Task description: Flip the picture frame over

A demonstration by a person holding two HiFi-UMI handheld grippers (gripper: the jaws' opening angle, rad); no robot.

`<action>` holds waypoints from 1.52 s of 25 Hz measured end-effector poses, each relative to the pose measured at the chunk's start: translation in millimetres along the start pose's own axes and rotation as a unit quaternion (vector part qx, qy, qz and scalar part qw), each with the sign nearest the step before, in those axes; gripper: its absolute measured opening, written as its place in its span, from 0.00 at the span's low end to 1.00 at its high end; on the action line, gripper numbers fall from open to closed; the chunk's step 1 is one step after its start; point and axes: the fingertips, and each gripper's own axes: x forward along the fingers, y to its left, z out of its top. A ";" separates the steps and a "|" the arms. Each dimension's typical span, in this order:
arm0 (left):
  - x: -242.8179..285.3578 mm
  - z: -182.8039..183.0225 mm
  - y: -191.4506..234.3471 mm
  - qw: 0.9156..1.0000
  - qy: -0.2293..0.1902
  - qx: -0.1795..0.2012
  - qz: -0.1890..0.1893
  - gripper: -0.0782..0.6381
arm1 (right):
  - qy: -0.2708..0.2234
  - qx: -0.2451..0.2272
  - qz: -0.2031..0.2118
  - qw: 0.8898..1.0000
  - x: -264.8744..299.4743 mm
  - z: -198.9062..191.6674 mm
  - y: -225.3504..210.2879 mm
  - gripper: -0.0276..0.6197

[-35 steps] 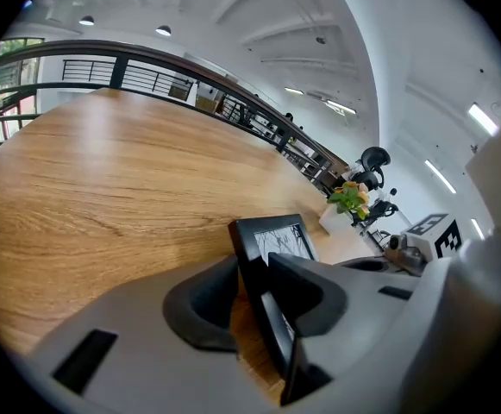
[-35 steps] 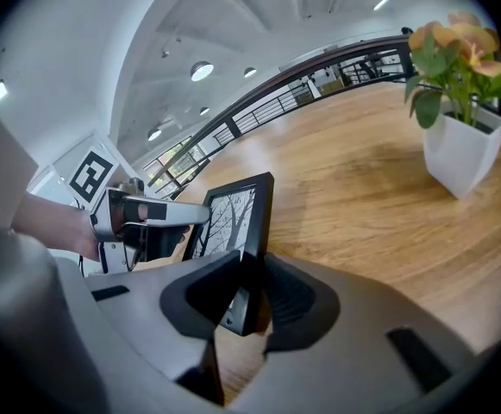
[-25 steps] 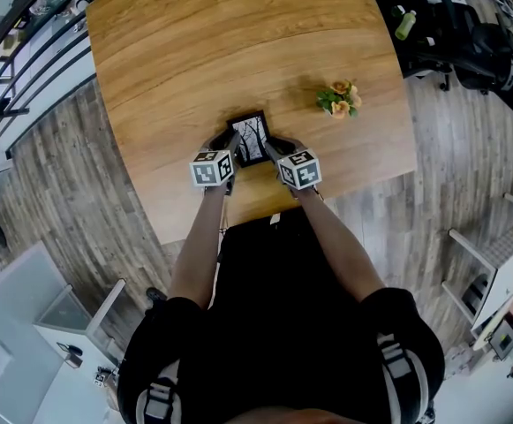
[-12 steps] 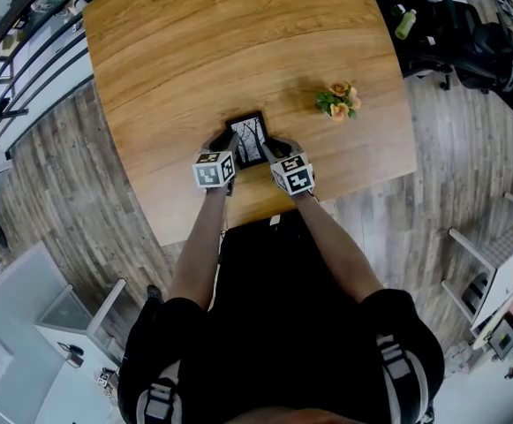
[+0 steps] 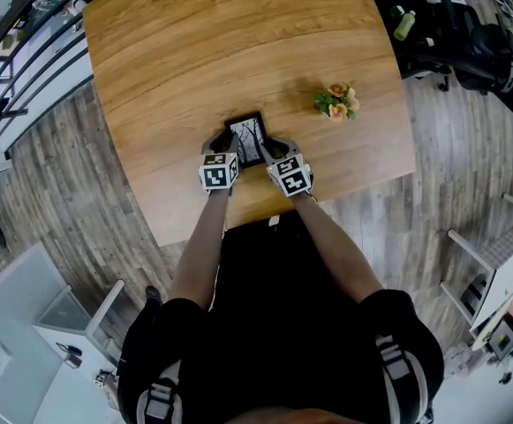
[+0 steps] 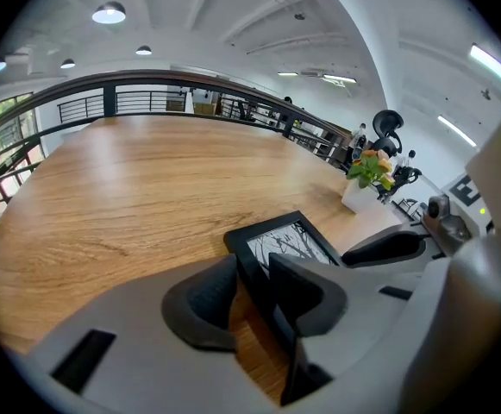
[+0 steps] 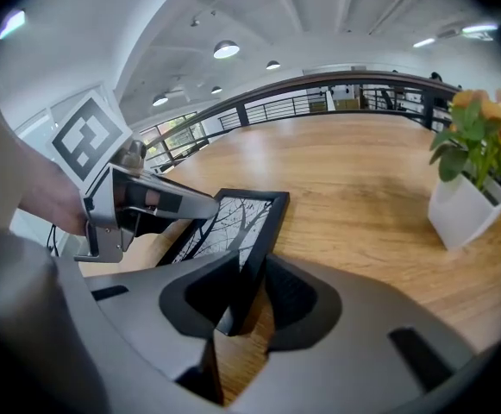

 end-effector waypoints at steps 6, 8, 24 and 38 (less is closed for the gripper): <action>2.8 1.2 -1.5 1.000 0.000 0.020 0.009 0.29 | 0.010 -0.016 0.004 1.000 1.7 -0.1 -2.8 0.22; 2.1 2.0 -0.8 1.000 -0.002 0.026 0.012 0.31 | 0.013 -0.022 0.006 1.000 1.6 0.5 -2.8 0.22; -39.9 1.4 -15.1 0.998 -0.030 0.061 0.010 0.31 | -0.001 -0.021 -0.007 1.000 -30.1 -10.5 -19.1 0.06; -101.4 -21.6 -11.5 0.998 -0.066 0.022 0.007 0.16 | -0.014 -0.046 0.004 0.999 -58.4 -29.8 11.2 0.05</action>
